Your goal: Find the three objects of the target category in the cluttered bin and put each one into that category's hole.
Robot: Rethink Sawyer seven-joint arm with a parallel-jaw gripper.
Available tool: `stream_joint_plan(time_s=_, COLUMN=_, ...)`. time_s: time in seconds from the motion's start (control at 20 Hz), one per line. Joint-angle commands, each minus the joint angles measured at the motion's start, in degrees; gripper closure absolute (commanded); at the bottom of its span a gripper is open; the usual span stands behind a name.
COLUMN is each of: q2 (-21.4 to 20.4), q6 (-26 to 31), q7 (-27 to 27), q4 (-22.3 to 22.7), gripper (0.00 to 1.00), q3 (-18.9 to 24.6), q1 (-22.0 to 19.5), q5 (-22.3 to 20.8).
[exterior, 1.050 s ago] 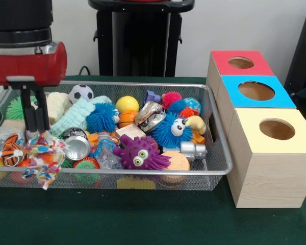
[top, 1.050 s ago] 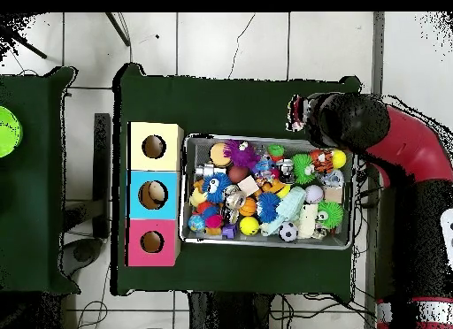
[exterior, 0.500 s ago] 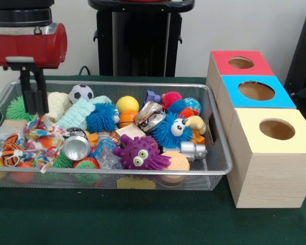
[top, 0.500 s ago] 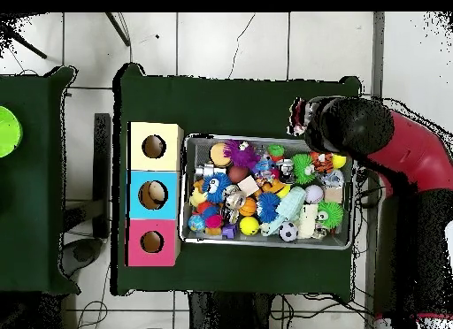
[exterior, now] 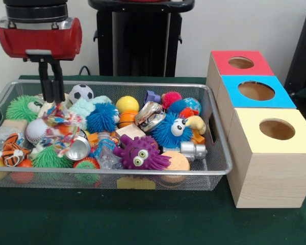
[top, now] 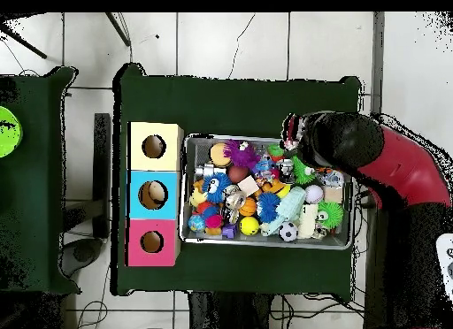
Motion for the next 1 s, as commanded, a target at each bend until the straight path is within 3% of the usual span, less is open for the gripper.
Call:
stream_joint_plan(time_s=0.05, q2=-1.1, q6=-0.8, q7=15.6, q4=9.5, gripper=1.00, q3=-2.3, q1=1.7, q5=2.4)
stream_joint_plan(time_s=0.35, q2=-1.3, q6=0.1, q7=15.4, q4=8.9, gripper=1.00, q3=-4.0, q1=3.0, q5=3.8)
stream_joint_plan(time_s=1.0, q2=-4.4, q6=7.6, q7=15.8, q4=5.2, gripper=1.00, q3=-8.8, q1=7.3, q5=6.0)
